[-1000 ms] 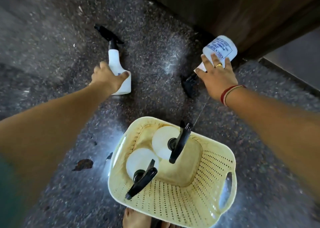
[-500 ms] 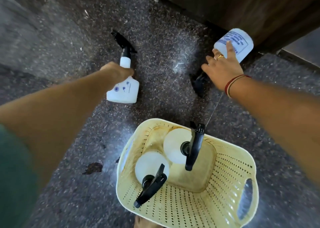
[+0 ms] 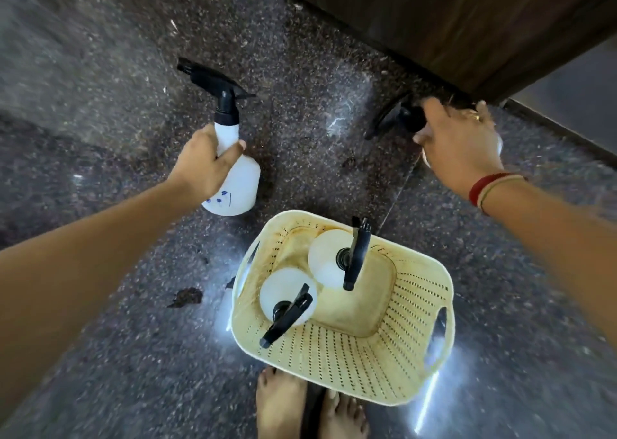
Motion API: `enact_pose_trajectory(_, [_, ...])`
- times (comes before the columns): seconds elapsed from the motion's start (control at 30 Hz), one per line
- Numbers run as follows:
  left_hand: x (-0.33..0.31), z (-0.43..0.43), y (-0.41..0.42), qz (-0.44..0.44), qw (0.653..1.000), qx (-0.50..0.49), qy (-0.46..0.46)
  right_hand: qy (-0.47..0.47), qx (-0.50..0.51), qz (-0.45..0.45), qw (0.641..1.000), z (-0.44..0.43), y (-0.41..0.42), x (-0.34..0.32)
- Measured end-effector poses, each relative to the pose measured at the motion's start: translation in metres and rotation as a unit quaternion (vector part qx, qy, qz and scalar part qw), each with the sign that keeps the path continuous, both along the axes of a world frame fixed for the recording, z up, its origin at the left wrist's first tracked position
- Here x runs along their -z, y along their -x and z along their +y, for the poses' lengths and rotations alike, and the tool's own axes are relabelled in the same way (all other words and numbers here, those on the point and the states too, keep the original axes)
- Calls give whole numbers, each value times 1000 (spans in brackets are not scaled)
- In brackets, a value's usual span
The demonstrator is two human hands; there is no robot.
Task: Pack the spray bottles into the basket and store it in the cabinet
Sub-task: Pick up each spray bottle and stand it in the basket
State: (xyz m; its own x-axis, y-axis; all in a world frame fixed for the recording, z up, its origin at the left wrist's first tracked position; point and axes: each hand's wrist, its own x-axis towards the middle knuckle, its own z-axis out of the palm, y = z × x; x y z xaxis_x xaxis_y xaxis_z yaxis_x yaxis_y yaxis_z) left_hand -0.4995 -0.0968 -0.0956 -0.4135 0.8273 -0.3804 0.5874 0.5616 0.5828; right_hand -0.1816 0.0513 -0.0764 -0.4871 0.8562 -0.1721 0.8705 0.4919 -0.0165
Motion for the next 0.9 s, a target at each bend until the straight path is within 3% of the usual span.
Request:
enact_pose_trajectory(0.13, [-53,-13,-14,-66,994,-37,-80,57,88,153,983,-36,-4,-48])
enact_pose_trajectory(0.37, [-158,-42,-74,-123,978,-29,-167,119,203,361,902,-98,-23,-124])
enact_pose_trajectory(0.57, [-208,-106,-143,-181,969,-28,-167,157,339,414,830,-163,-51,-142])
enact_pose_trajectory(0.8, [-195,-168,-192,-139,974,135,-114,182,386,472,771,-214,-61,-113])
enact_pose_trajectory(0.9, [-179,-179,-202,-151,963,180,-134,184,394,477,763,-223,-62,-102])
